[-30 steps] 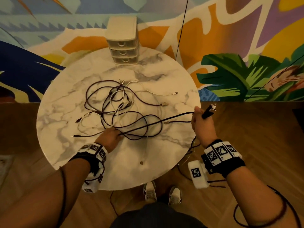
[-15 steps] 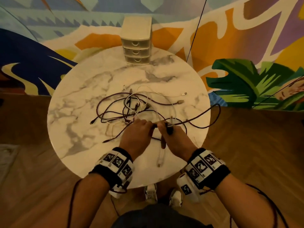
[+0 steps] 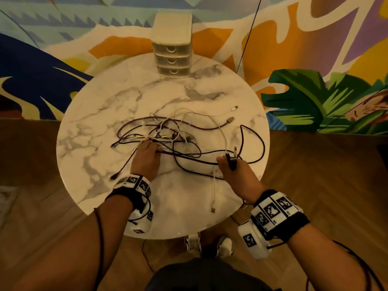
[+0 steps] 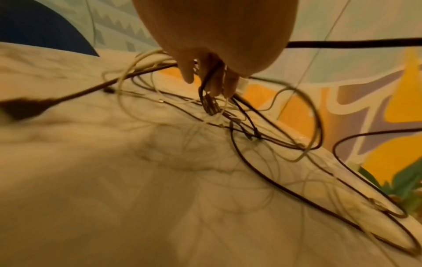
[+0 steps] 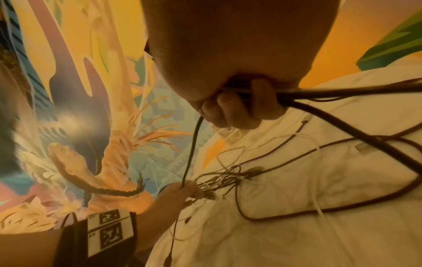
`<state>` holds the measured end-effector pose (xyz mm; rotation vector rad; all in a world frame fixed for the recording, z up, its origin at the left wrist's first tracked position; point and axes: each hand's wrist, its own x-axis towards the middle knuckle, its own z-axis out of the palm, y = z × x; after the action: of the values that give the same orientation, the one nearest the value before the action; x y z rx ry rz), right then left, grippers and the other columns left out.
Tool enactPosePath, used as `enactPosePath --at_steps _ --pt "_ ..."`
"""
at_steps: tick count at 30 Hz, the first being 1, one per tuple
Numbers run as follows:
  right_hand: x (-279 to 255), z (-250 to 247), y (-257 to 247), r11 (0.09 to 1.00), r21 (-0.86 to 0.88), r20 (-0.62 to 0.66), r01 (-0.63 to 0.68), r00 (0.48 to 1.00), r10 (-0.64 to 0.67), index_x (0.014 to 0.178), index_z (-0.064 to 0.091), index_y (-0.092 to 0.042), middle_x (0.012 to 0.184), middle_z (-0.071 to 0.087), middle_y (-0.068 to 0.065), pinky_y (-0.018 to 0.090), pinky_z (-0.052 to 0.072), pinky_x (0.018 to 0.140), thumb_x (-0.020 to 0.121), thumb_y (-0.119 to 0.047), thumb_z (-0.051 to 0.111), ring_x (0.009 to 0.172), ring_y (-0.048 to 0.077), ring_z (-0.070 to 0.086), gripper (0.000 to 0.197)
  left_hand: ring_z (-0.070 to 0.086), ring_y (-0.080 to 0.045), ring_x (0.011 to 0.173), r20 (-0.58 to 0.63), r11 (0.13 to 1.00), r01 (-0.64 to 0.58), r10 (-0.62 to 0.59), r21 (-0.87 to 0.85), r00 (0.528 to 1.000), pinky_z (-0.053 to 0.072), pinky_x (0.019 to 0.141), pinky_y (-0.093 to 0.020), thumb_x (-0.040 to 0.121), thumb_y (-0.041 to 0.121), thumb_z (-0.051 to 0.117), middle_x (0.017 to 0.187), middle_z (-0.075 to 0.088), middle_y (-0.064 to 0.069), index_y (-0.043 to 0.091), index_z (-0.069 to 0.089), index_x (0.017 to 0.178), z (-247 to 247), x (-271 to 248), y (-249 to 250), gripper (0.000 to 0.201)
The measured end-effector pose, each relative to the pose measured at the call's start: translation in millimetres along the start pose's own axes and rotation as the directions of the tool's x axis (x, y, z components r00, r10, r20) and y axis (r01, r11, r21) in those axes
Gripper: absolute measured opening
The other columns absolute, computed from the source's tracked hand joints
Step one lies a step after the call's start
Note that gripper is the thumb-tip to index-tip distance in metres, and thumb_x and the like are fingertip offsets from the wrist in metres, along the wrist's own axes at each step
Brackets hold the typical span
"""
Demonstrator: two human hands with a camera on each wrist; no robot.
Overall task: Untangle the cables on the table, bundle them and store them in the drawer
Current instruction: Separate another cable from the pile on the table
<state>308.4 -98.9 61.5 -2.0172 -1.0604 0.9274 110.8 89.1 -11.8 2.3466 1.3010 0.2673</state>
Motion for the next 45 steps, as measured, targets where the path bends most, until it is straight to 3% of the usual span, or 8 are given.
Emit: enactPosePath --at_steps 8,12,18,25,30,36,42,45 --pt "-4.1 1.9 29.0 0.995 0.038 0.003 -0.097 0.995 0.097 0.064 0.047 -0.016 0.055 0.050 0.001 0.035 0.040 0.060 0.098 -0.043 0.040 0.051 0.017 0.045 0.043 0.053 -0.036 0.099 -0.029 0.999 -0.005 0.006 0.048 1.000 0.045 0.087 -0.043 0.083 0.004 0.058 0.101 0.062 -0.015 0.004 0.065 0.091 9.1 -20.6 -18.2 0.011" --pt "-12.8 6.5 42.6 0.980 -0.119 0.175 -0.162 0.968 0.181 0.066 0.048 -0.016 0.059 0.052 0.002 0.030 0.039 0.058 0.098 -0.039 0.042 0.054 0.017 0.046 0.040 0.054 -0.036 0.094 0.150 0.972 -0.104 0.073 0.211 0.986 0.050 0.076 -0.044 0.080 0.008 0.061 0.097 0.060 -0.013 0.006 0.064 0.087 10.0 -48.6 -30.2 0.009" --pt "-12.0 8.7 60.3 0.970 -0.092 0.124 -0.226 0.964 0.237 0.065 0.047 -0.021 0.063 0.052 0.001 0.033 0.040 0.063 0.098 -0.034 0.044 0.059 0.019 0.047 0.035 0.052 -0.029 0.086 -0.138 0.974 -0.200 0.213 0.107 0.967 0.043 0.070 -0.036 0.087 0.020 0.045 0.093 0.061 -0.007 0.010 0.061 0.091 -20.4 -59.9 -0.1 0.019" --pt "2.1 -35.5 78.7 0.970 0.027 -0.263 -0.243 0.934 0.242 0.082 0.053 -0.009 0.065 0.048 0.003 0.027 0.031 0.056 0.101 -0.032 0.034 0.063 0.023 0.045 0.035 0.060 -0.028 0.084 0.408 0.972 -0.209 0.150 0.105 0.900 0.045 0.070 -0.037 0.098 0.043 0.033 0.090 0.066 -0.008 0.015 0.059 0.096 -3.0 -84.1 29.3 0.038" --pt "4.0 -59.3 88.6 0.927 0.317 -0.400 -0.199 0.858 0.321 0.063 0.044 -0.018 0.058 0.046 0.004 0.032 0.034 0.055 0.099 -0.038 0.039 0.052 0.021 0.042 0.042 0.054 -0.031 0.108 0.341 0.957 -0.045 -0.058 0.286 0.938 0.043 0.086 -0.038 0.099 0.031 0.037 0.119 0.060 -0.011 0.014 0.057 0.118 1.9 -75.2 0.2 0.032" --pt "-17.9 -44.4 95.7 0.952 0.210 -0.148 -0.221 0.956 0.255 0.067 0.052 -0.013 0.055 0.050 0.004 0.032 0.036 0.055 0.100 -0.034 0.037 0.050 0.020 0.044 0.041 0.060 -0.037 0.082 -0.021 0.997 0.071 -0.071 0.034 0.997 0.046 0.069 -0.041 0.099 0.038 0.034 0.087 0.066 -0.016 0.013 0.055 0.095 -19.2 -61.8 16.8 0.034" --pt "-14.9 -39.0 104.8 0.949 0.164 -0.201 -0.268 0.933 0.299 0.069 0.050 -0.010 0.059 0.047 0.004 0.035 0.034 0.057 0.100 -0.030 0.039 0.056 0.024 0.044 0.038 0.058 -0.029 0.080 0.420 0.989 -0.116 0.069 0.088 0.905 0.044 0.067 -0.037 0.098 0.047 0.028 0.085 0.061 -0.006 0.018 0.048 0.103 -6.9 -80.8 82.7 0.036" --pt "-15.4 -56.3 113.4 0.955 -0.011 -0.272 -0.295 0.920 0.281 0.079 0.055 -0.008 0.070 0.054 0.009 0.031 0.035 0.055 0.101 -0.028 0.036 0.062 0.025 0.049 0.035 0.058 -0.032 0.072 0.370 0.985 -0.145 0.102 0.092 0.924 0.046 0.064 -0.039 0.099 0.032 0.033 0.081 0.063 -0.012 0.015 0.043 0.102 -15.7 -73.6 115.1 0.019"
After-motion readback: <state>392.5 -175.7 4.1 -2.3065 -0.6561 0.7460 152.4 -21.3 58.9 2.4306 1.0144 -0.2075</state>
